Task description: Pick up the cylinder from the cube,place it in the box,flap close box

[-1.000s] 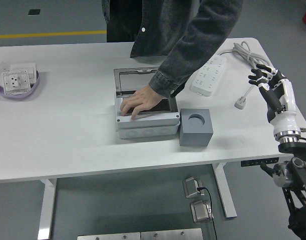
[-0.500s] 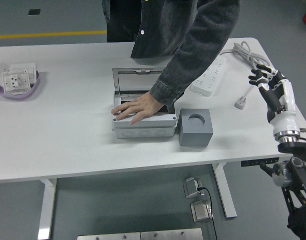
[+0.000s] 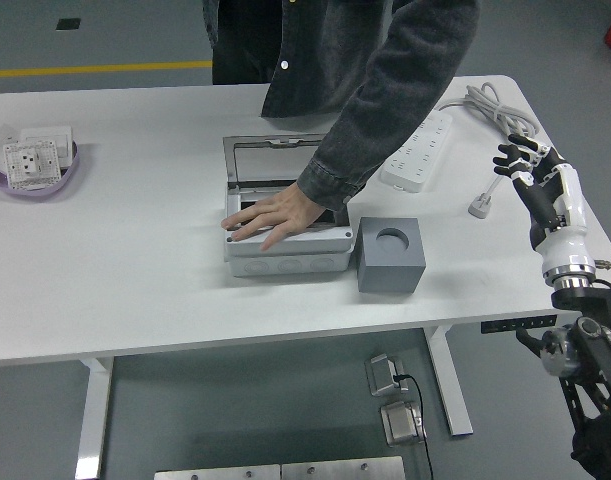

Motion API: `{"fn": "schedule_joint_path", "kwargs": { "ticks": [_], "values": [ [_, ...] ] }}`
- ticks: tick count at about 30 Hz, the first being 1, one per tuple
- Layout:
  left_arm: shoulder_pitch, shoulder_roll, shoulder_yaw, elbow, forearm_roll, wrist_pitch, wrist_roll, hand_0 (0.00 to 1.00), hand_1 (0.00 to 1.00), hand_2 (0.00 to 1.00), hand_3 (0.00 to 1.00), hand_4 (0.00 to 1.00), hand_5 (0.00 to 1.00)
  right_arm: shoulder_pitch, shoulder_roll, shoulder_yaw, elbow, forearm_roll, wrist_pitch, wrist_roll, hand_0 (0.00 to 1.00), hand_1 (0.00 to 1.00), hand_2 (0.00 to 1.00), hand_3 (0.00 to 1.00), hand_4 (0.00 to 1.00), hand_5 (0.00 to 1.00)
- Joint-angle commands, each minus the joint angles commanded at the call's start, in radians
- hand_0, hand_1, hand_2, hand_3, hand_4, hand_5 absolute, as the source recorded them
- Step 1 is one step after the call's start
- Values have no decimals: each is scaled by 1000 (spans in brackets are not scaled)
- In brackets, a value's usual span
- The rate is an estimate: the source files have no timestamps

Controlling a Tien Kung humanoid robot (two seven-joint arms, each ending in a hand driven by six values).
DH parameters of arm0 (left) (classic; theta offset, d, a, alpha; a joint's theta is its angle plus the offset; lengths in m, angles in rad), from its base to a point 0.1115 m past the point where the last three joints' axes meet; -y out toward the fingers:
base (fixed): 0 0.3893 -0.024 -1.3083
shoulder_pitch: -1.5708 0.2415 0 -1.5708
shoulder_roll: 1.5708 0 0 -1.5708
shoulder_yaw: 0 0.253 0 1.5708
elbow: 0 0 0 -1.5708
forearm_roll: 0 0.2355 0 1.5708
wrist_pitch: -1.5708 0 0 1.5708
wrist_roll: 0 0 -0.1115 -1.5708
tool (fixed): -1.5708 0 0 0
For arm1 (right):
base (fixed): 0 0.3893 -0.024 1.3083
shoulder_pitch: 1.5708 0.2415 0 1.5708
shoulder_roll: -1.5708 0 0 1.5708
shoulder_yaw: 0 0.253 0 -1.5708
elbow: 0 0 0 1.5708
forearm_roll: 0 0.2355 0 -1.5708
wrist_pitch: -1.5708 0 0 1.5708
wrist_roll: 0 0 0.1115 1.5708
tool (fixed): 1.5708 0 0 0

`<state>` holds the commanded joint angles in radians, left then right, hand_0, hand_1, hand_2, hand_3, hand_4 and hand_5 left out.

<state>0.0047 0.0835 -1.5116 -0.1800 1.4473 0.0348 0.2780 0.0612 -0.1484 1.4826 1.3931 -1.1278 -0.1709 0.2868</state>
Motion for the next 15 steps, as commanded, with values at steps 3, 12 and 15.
{"fn": "schedule_joint_path", "kwargs": {
  "ticks": [3, 12, 15],
  "values": [
    [-2, 1, -2, 0, 4, -1, 2, 693, 684, 686, 809, 735, 368, 2, 1, 2, 0, -2, 0, 0, 634, 587, 642, 648, 649, 371],
    [-6, 7, 0, 0, 4, -1, 3, 694, 684, 686, 809, 735, 367, 4, 0, 1, -8, -9, 0, 0, 631, 586, 642, 648, 648, 371],
    [-5, 9, -2, 0, 6, -1, 4, 694, 684, 686, 809, 735, 367, 4, 1, -1, -10, -13, 0, 0, 631, 586, 642, 648, 648, 371]
  ]
}}
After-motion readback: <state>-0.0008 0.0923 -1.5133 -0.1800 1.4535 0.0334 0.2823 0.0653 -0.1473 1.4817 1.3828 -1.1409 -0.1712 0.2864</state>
